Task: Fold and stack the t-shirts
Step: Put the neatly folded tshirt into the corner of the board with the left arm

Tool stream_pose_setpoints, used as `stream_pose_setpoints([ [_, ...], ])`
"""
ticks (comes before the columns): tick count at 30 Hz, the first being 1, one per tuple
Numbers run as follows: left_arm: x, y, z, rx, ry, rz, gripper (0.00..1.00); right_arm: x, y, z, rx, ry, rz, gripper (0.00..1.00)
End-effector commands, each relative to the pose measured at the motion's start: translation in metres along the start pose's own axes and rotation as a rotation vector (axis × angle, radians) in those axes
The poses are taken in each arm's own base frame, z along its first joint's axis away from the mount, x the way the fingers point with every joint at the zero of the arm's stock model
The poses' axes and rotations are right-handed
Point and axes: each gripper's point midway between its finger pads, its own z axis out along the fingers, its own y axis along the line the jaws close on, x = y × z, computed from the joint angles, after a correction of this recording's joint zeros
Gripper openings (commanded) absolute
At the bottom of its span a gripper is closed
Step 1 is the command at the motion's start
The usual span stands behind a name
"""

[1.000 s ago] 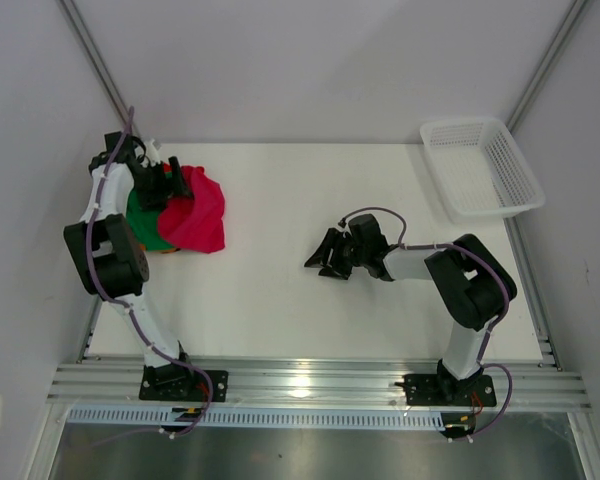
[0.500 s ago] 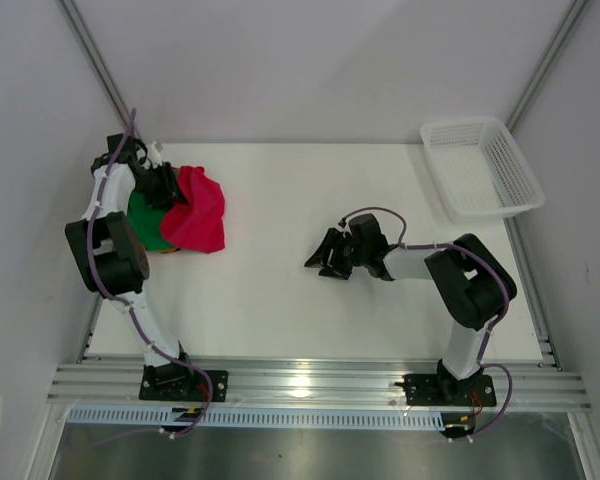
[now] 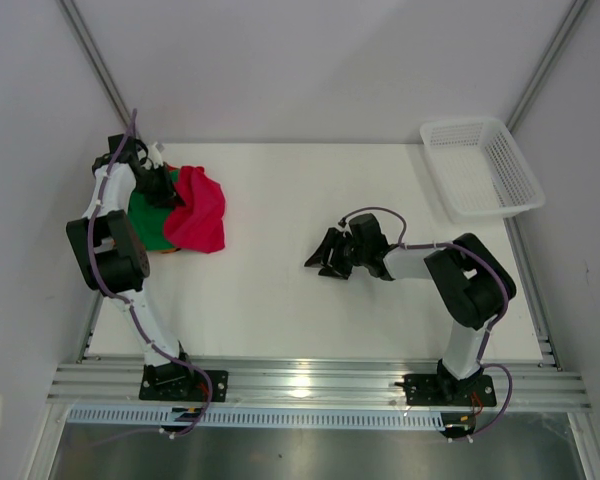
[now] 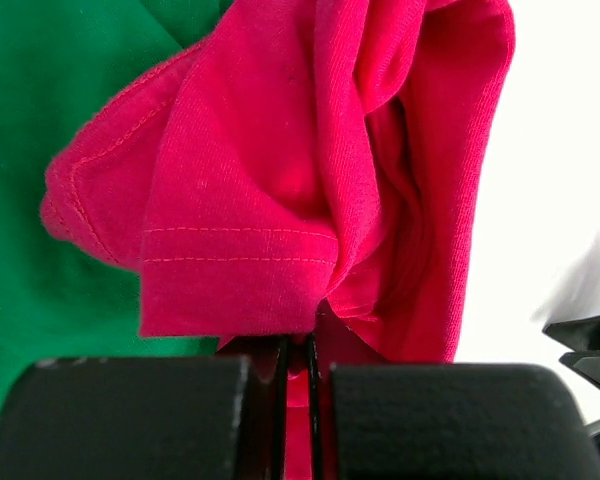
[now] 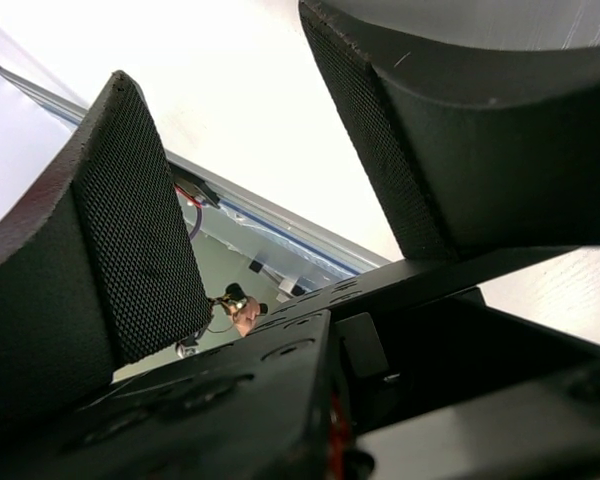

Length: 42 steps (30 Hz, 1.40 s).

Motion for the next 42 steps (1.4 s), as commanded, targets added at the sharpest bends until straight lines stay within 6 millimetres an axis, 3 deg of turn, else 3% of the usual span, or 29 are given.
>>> stream_pose_setpoints([
  [1, -0.016, -0.007, -0.007, 0.02, -0.045, 0.025, 0.0, 0.012, -0.032, 0.008, 0.109, 0.026, 0.019, 0.61],
  [10, -0.017, -0.008, -0.009, 0.021, -0.05, 0.021, 0.01, 0.014, -0.033, 0.01, 0.111, 0.031, 0.016, 0.62],
  [12, -0.013, -0.007, -0.008, 0.023, -0.041, 0.015, 0.09, 0.014, -0.033, 0.011, 0.113, 0.03, 0.018, 0.62],
  [13, -0.017, -0.008, -0.01, 0.018, -0.05, 0.018, 0.24, 0.015, -0.032, 0.011, 0.111, 0.032, 0.015, 0.62],
  [17, -0.016, -0.006, -0.01, 0.005, -0.049, 0.008, 0.35, 0.018, -0.035, 0.012, 0.115, 0.042, 0.015, 0.62],
  [28, -0.019, -0.005, -0.018, -0.018, -0.074, 0.014, 0.37, 0.029, -0.043, 0.017, 0.134, 0.08, 0.011, 0.62],
  [32, -0.024, -0.018, -0.032, 0.04, -0.128, 0.031, 0.38, 0.03, -0.044, 0.02, 0.139, 0.098, -0.006, 0.62],
  [33, -0.027, -0.02, -0.034, 0.045, -0.143, 0.037, 0.43, 0.03, -0.045, 0.02, 0.142, 0.1, -0.006, 0.62],
  [34, -0.028, -0.021, -0.036, 0.045, -0.15, 0.04, 0.57, 0.029, -0.044, 0.02, 0.141, 0.101, -0.006, 0.62],
  [35, -0.028, -0.021, -0.037, 0.047, -0.151, 0.038, 0.6, 0.029, -0.045, 0.021, 0.142, 0.1, -0.006, 0.62],
  [42, -0.03, -0.034, -0.045, 0.115, -0.16, 0.036, 0.61, 0.026, -0.038, 0.021, 0.131, 0.081, -0.016, 0.62],
])
